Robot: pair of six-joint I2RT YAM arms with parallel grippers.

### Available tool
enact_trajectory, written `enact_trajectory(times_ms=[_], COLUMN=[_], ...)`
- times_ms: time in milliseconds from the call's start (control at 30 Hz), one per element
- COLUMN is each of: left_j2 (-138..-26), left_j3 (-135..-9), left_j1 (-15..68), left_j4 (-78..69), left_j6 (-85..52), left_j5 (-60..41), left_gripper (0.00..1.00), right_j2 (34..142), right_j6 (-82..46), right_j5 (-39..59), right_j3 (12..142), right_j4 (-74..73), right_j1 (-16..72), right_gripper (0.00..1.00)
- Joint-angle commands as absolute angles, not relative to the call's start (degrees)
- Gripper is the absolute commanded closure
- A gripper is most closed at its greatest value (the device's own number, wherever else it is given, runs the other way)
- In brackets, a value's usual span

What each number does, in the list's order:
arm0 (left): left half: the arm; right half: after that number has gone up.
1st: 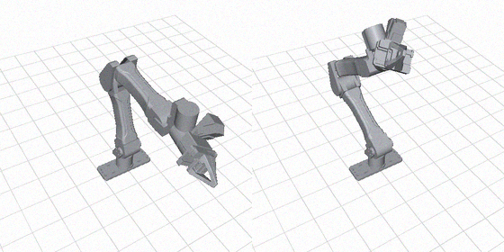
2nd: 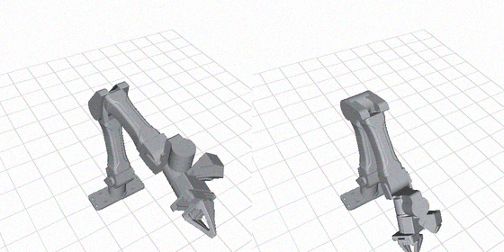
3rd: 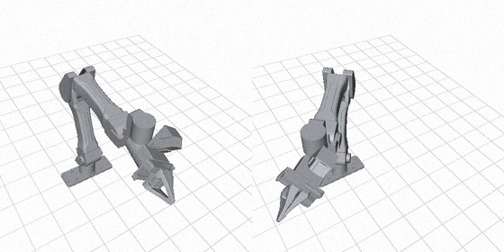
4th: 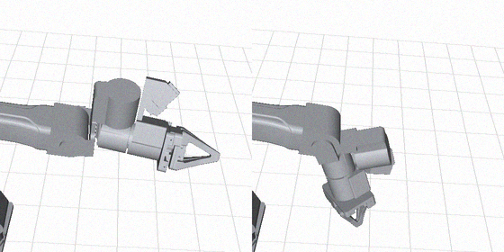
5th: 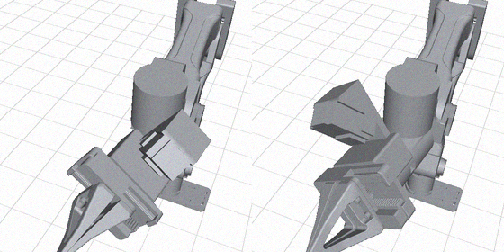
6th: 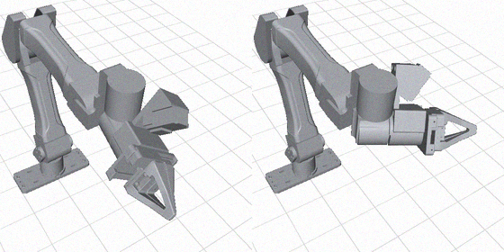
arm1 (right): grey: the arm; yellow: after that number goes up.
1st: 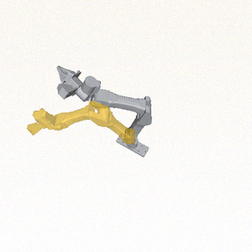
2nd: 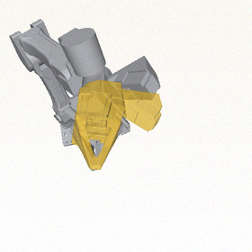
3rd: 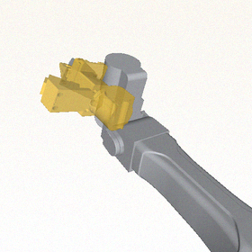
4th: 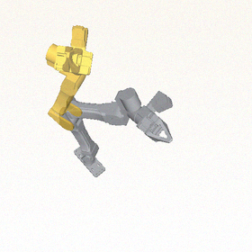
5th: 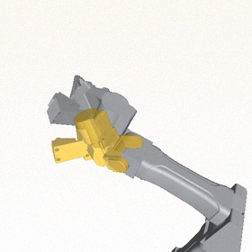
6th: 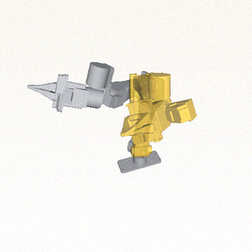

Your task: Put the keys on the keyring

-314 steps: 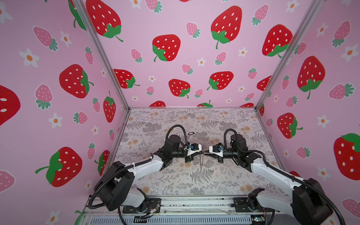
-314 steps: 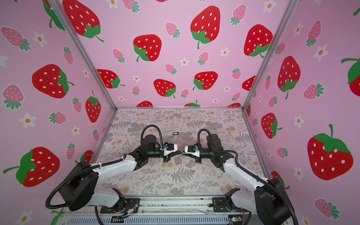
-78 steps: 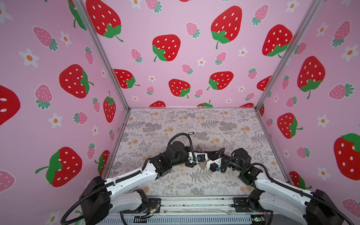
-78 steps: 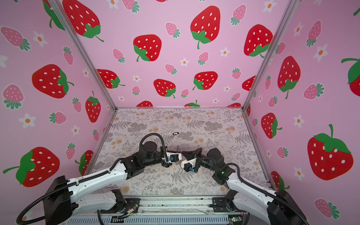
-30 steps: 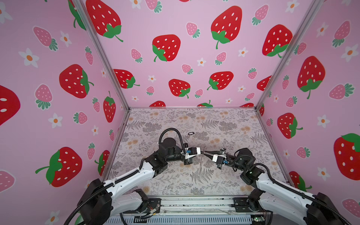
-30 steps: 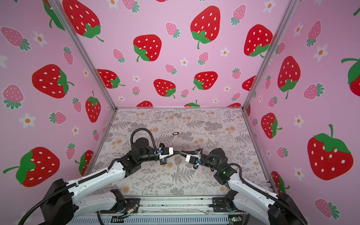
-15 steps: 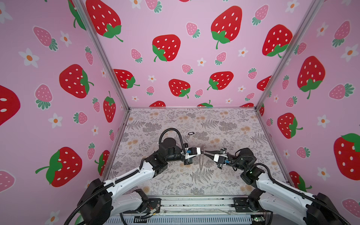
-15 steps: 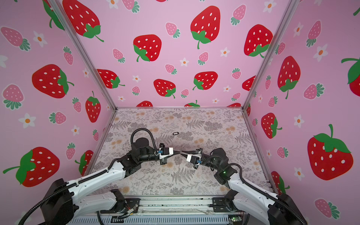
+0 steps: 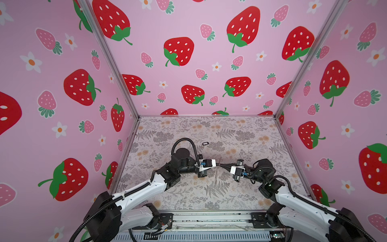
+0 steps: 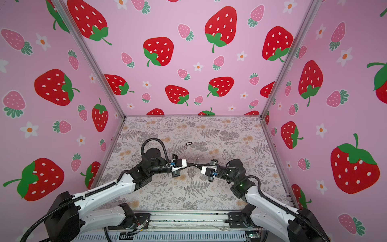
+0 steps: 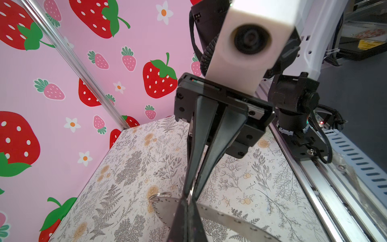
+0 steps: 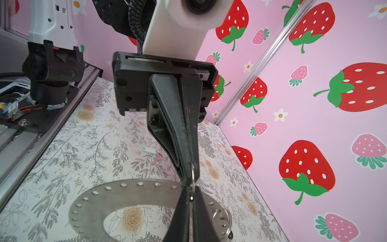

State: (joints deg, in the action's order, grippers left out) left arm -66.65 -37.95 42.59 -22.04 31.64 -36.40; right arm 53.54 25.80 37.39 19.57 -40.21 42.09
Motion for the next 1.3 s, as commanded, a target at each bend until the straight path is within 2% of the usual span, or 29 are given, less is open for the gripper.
enact_trajectory(times_ms=[0, 133, 200, 367, 433, 533, 633, 700, 867, 1000, 1167, 1267], left_j2=[-67.4, -67.7, -67.3, -63.6, -62.6, -62.6, -63.1, -63.1, -65.5, -69.6, -73.0, -76.5], left_j3=[-39.4, -39.7, -40.0, -39.2, -39.9, -41.7, -43.4, -45.4, -49.6, -51.5, -49.1, -48.5], left_j1=[42.3, 42.3, 42.3, 41.5, 40.5, 38.9, 37.5, 36.2, 31.9, 26.1, 21.3, 18.4], left_j4=[-22.1, -20.9, -19.1, -13.0, -9.0, -2.5, 3.0, 9.3, 25.5, 34.7, 32.9, 32.0], left_j6=[32.4, 32.9, 32.7, 29.2, 24.4, 17.8, 6.3, 0.2, -10.6, -18.0, -21.4, -22.6], left_j5=[-37.6, -37.1, -35.4, -23.5, -16.3, -5.7, 6.6, 12.1, 16.5, 10.6, 6.1, 3.7], left_gripper=[1.00, 0.98, 0.77, 0.55, 0.41, 0.33, 0.19, 0.18, 0.21, 0.31, 0.38, 0.37], right_j2=[54.0, 54.3, 54.4, 54.0, 54.2, 55.1, 56.1, 57.1, 59.2, 60.5, 59.7, 58.2], right_j6=[25.6, 25.7, 26.6, 32.8, 35.3, 38.9, 41.2, 42.1, 44.1, 44.5, 43.6, 43.2], right_j5=[39.9, 40.0, 39.4, 35.4, 33.2, 30.3, 28.3, 26.9, 25.7, 27.0, 28.5, 29.0], right_j3=[21.6, 21.5, 21.6, 22.3, 22.9, 23.2, 23.2, 23.3, 23.5, 22.8, 21.1, 19.8], right_j4=[-41.4, -41.3, -40.4, -33.8, -31.1, -29.3, -29.2, -29.4, -30.2, -31.6, -34.7, -35.4], right_j1=[41.7, 41.3, 41.1, 41.1, 41.1, 41.1, 41.1, 41.1, 41.0, 41.0, 41.1, 41.2], right_gripper=[0.96, 1.00, 1.00, 1.00, 1.00, 1.00, 1.00, 1.00, 1.00, 1.00, 1.00, 1.00])
